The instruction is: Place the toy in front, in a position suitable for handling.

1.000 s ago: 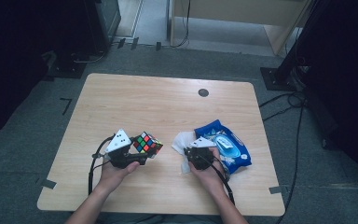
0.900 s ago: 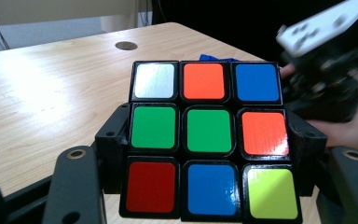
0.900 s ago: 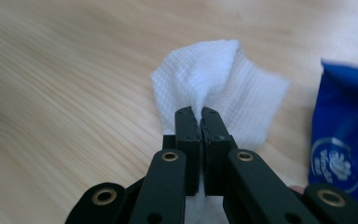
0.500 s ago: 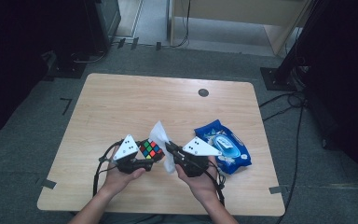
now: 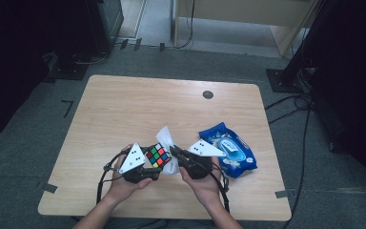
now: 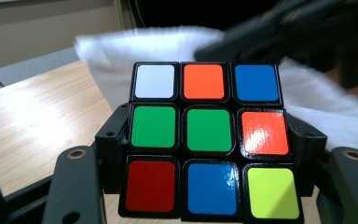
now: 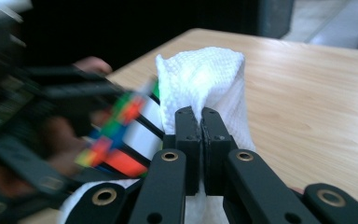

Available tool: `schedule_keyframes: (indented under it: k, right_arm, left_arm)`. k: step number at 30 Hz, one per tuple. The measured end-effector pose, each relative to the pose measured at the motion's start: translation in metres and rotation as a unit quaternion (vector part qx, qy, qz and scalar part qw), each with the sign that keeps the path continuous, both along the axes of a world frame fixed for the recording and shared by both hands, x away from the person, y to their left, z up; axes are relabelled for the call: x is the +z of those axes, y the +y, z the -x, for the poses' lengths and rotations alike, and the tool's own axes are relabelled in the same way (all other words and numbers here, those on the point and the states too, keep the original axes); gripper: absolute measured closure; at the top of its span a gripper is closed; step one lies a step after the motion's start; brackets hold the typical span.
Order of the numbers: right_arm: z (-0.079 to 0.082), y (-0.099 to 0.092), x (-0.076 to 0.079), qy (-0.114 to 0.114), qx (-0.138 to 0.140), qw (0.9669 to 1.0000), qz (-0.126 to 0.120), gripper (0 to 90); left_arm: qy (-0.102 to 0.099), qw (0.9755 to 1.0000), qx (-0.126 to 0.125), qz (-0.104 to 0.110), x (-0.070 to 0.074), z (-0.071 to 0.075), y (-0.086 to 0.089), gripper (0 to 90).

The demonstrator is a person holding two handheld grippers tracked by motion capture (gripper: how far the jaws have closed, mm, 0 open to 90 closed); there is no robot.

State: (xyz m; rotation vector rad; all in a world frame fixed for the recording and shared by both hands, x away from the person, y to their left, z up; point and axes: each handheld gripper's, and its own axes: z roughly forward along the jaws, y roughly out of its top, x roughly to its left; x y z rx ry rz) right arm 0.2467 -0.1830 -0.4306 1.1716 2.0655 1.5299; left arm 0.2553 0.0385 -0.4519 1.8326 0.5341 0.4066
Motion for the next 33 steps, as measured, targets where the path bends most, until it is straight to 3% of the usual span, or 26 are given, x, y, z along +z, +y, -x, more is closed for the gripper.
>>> schedule_keyframes:
  k: [5, 8, 11, 14, 17, 20, 24, 26, 29, 30, 33]
  right_arm:
    - [-0.013, -0.006, -0.022, 0.035, -0.014, 0.9987, 0.034, 89.0]
    - [-0.016, -0.011, -0.026, 0.042, -0.029, 0.9983, 0.029, 89.0]
    - [-0.009, -0.014, -0.010, 0.021, -0.028, 0.9994, 0.006, 89.0]
    - [0.004, -0.011, 0.014, -0.014, -0.009, 0.9996, -0.021, 89.0]
    - [0.013, -0.005, 0.024, -0.036, 0.012, 0.9985, -0.039, 89.0]
    - [0.015, 0.002, 0.022, -0.035, 0.024, 0.9985, -0.035, 89.0]
    - [0.008, 0.000, 0.008, -0.015, 0.013, 0.9992, -0.034, 88.9]
    - [0.005, -0.002, 0.000, -0.011, 0.004, 0.9998, -0.018, 88.9]
    - [-0.004, -0.005, -0.015, -0.007, -0.010, 0.9996, 0.025, 88.7]
    - [-0.007, -0.007, -0.021, -0.002, -0.012, 0.9990, 0.042, 88.7]
    - [-0.019, -0.017, -0.040, 0.028, -0.030, 0.9975, 0.058, 88.7]
  left_arm:
    - [0.000, 0.9998, 0.001, 0.018, 0.004, -0.001, 0.005, 34.2]
    - [0.004, 0.9999, 0.006, 0.015, 0.003, -0.003, 0.006, 34.2]
    - [0.009, 0.9999, 0.011, 0.005, -0.001, -0.006, 0.005, 34.1]
    - [0.006, 0.9999, 0.010, -0.005, -0.003, -0.005, 0.002, 34.2]
    - [0.001, 0.9999, 0.004, -0.012, -0.003, -0.001, -0.003, 34.2]
    - [-0.007, 0.9999, -0.001, -0.014, -0.002, 0.003, -0.006, 34.2]
    - [-0.003, 1.0000, 0.000, -0.005, 0.001, 0.002, -0.003, 34.2]
    - [0.002, 1.0000, 0.003, 0.004, 0.002, 0.001, -0.001, 34.1]
    - [0.001, 0.9999, 0.007, 0.011, 0.003, 0.000, 0.002, 34.1]
    - [0.001, 0.9999, 0.006, 0.014, 0.004, 0.000, 0.003, 34.2]
    - [-0.001, 0.9998, 0.009, 0.016, 0.006, -0.001, 0.005, 34.2]
